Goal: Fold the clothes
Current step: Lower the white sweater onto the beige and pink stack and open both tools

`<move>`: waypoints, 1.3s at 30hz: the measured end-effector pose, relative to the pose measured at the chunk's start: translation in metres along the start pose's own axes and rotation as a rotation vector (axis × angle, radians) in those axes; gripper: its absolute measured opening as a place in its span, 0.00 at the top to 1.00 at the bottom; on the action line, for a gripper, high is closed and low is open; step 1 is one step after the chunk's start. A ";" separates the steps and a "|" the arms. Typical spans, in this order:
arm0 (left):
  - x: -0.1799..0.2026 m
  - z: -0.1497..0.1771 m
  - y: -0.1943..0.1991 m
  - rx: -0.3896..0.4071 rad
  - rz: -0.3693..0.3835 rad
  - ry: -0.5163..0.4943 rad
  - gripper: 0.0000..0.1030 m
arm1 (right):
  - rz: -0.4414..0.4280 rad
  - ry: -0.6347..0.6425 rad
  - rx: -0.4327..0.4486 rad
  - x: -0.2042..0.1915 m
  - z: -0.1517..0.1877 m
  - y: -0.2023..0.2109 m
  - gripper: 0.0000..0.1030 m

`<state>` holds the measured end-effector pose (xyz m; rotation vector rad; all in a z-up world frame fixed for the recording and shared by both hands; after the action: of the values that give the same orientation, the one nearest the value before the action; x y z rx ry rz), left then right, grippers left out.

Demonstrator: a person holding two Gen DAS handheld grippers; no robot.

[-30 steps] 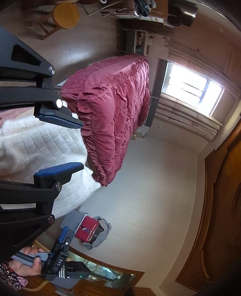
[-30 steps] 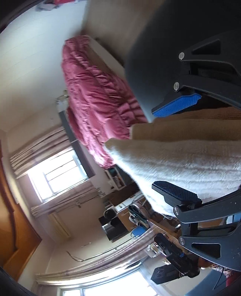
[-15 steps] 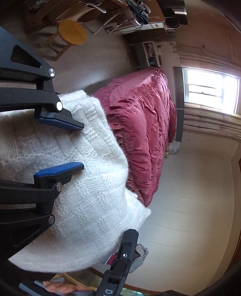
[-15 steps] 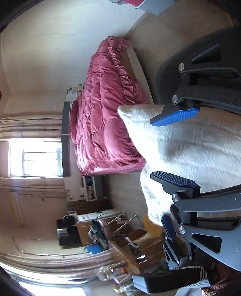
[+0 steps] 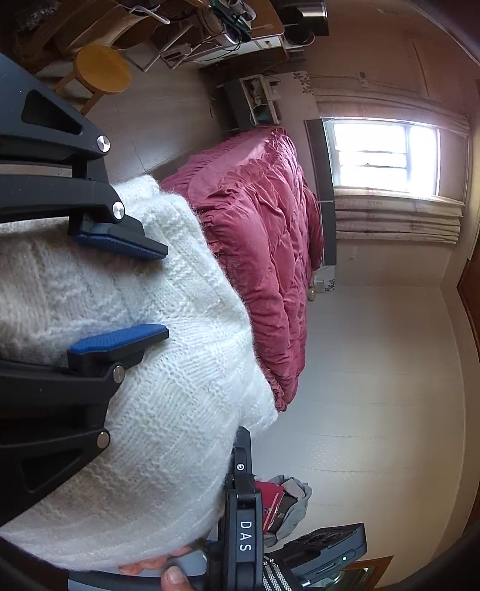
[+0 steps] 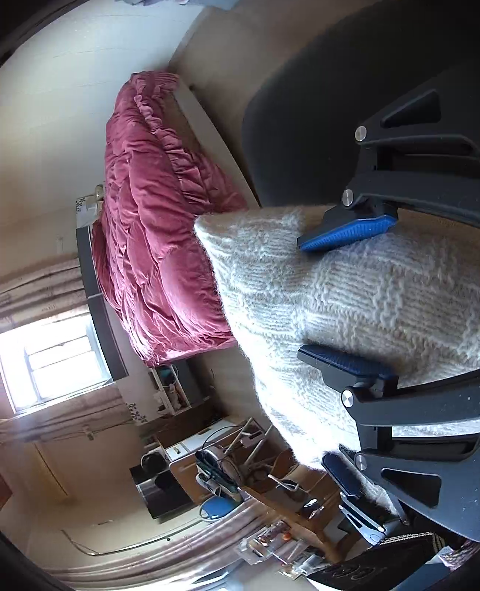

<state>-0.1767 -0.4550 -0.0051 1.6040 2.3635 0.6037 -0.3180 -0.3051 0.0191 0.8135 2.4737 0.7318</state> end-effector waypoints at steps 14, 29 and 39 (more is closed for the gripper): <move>-0.023 -0.029 0.092 0.108 0.112 0.166 0.64 | 0.084 0.171 0.218 -0.058 0.022 0.108 0.50; 0.010 -0.005 0.012 -0.114 -0.031 -0.080 0.62 | 0.132 0.187 0.059 -0.053 0.041 0.058 0.54; 0.021 0.009 0.120 0.099 0.019 0.078 0.63 | 0.094 0.180 0.221 -0.071 0.084 0.141 0.54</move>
<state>-0.0812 -0.3949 0.0417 1.6742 2.4732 0.5708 -0.1628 -0.2242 0.0558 0.9888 2.7290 0.5936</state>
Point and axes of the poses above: each gripper's, at about its wrist camera, not at the fingertips, and y roughly against the way its jaws point, x to its right, z to its underside, the point moved 2 cm from there along -y, roughly the way its jaws point, and after that the axes turned 2 degrees about z, right-handed, at the moved point
